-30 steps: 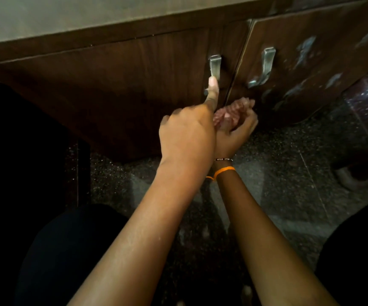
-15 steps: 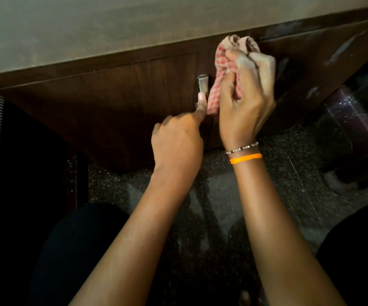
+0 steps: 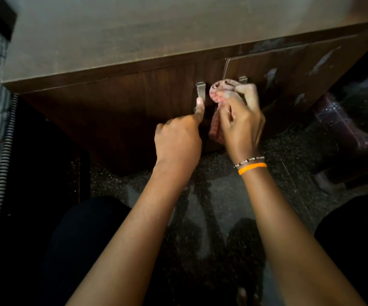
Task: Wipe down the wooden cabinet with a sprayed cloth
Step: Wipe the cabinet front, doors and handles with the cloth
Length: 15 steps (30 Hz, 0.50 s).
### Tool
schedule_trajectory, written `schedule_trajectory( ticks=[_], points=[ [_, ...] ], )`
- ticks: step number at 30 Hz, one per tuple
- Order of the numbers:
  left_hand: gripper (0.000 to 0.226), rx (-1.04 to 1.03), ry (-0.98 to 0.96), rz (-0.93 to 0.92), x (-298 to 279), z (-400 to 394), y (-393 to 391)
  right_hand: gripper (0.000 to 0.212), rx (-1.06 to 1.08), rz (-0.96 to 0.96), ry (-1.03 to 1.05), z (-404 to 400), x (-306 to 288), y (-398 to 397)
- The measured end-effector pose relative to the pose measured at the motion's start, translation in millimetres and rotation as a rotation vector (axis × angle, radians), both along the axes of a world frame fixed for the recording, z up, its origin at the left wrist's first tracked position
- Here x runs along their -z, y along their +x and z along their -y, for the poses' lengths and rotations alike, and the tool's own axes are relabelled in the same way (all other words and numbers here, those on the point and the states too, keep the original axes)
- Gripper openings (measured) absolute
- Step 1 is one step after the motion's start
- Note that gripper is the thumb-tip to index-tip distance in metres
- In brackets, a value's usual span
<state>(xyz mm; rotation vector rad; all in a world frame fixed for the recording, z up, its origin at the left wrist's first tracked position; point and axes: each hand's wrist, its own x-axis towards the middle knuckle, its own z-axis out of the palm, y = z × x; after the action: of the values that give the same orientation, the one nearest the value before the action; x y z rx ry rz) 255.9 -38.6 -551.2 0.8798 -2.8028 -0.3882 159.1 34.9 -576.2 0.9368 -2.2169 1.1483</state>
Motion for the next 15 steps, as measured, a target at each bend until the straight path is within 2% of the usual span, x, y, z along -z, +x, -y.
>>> schedule_trajectory(
  ticks=[3,5,9,12,15],
  points=[
    [0.062,-0.009,-0.005,0.013,-2,-4,-1,0.021,0.012,0.017,-0.190,-7,-11,4],
    [0.063,-0.012,-0.032,0.040,-3,-7,-4,0.021,-0.024,-0.058,-0.235,2,-23,2],
    [0.064,-0.017,-0.047,0.083,-3,-14,-9,0.029,-0.131,-0.177,-0.029,20,-37,-21],
    [0.063,-0.013,-0.053,0.066,-2,-14,-10,0.032,-0.029,-0.244,-0.039,10,-36,-40],
    [0.061,-0.029,-0.055,0.010,-3,-17,-11,0.041,0.164,-0.118,-0.239,-5,-37,-63]
  ],
)
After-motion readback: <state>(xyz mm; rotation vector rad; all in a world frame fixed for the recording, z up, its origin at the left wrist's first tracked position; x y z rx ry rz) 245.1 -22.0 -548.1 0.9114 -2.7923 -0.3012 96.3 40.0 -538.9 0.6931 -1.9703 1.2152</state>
